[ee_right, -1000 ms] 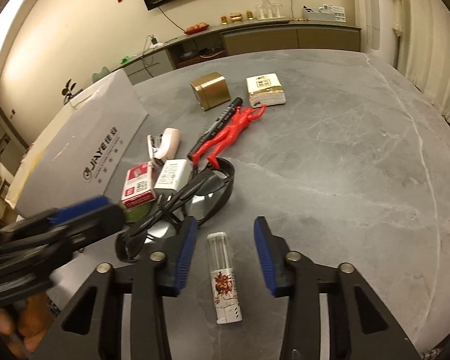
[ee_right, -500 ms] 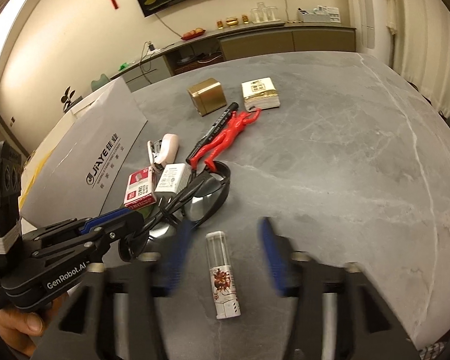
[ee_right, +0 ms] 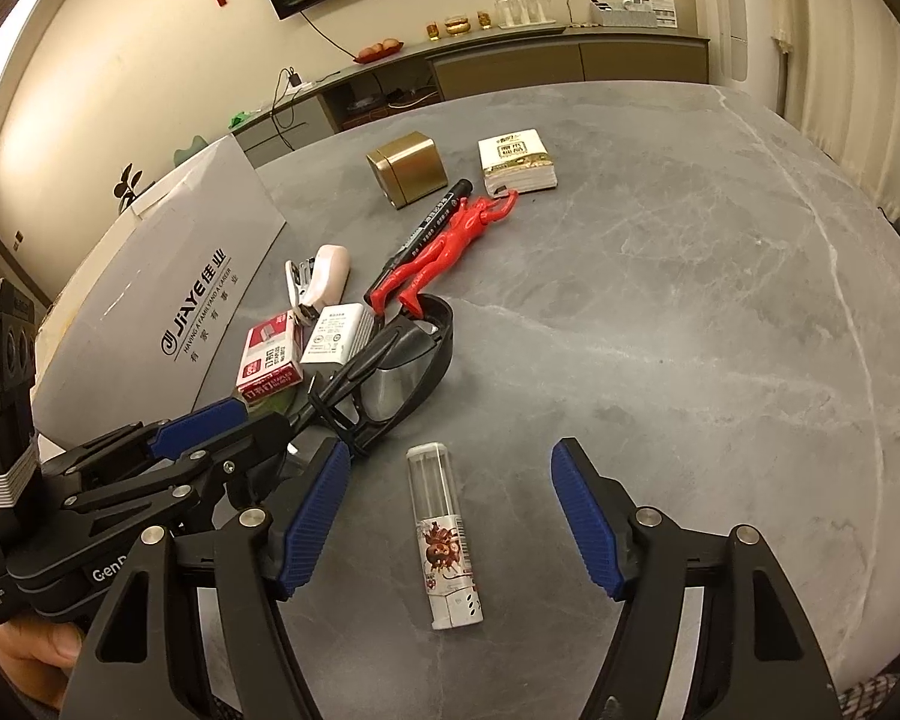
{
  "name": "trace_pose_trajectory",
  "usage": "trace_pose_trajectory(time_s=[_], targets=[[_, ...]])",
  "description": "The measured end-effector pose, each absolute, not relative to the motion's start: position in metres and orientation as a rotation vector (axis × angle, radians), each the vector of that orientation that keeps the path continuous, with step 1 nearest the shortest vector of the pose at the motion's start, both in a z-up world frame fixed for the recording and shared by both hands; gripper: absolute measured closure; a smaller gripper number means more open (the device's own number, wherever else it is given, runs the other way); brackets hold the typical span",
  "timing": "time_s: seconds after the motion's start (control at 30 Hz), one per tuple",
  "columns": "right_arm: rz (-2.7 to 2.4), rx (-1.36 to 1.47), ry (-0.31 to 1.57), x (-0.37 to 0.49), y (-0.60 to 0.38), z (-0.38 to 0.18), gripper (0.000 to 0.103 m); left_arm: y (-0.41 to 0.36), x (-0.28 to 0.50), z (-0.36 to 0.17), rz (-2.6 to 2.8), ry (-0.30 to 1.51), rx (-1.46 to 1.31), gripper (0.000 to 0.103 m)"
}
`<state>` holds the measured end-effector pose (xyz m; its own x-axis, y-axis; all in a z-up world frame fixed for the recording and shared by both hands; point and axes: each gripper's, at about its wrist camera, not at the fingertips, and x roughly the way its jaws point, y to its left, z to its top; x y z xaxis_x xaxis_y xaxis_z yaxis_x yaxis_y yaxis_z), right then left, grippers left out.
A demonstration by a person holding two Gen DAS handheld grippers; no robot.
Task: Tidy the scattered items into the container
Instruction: 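Grasp the black sunglasses with the right gripper while the left gripper approaches the staple box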
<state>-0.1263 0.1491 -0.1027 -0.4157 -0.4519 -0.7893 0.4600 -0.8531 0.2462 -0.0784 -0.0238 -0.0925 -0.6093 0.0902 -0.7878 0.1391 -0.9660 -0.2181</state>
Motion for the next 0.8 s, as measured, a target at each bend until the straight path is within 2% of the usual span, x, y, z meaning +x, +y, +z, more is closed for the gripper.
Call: trace_pose_trajectory(time_s=[0.43, 0.47, 0.5, 0.63, 0.8], targets=[[-2.3, 1.281, -0.08, -0.138, 0.159, -0.104, 0.032, -0.015, -0.08, -0.097, -2.78, 0.332, 1.386, 0.054], [-2.297, 1.275, -0.076, -0.139, 0.155, -0.105, 0.031, -0.011, -0.081, -0.1, -2.801, 0.348, 1.434, 0.054], [-2.295, 1.27, -0.071, -0.139, 0.151, -0.105, 0.029, -0.01, -0.082, -0.103, -2.815, 0.384, 1.466, 0.058], [-2.24, 1.256, -0.042, -0.144, 0.119, -0.107, 0.029, -0.026, -0.078, -0.089, -2.903, 0.554, 1.381, 0.056], [-2.221, 1.305, 0.021, -0.159, 0.09, -0.126, 0.028, -0.053, -0.076, -0.081, -2.826, 0.581, 1.266, 0.056]])
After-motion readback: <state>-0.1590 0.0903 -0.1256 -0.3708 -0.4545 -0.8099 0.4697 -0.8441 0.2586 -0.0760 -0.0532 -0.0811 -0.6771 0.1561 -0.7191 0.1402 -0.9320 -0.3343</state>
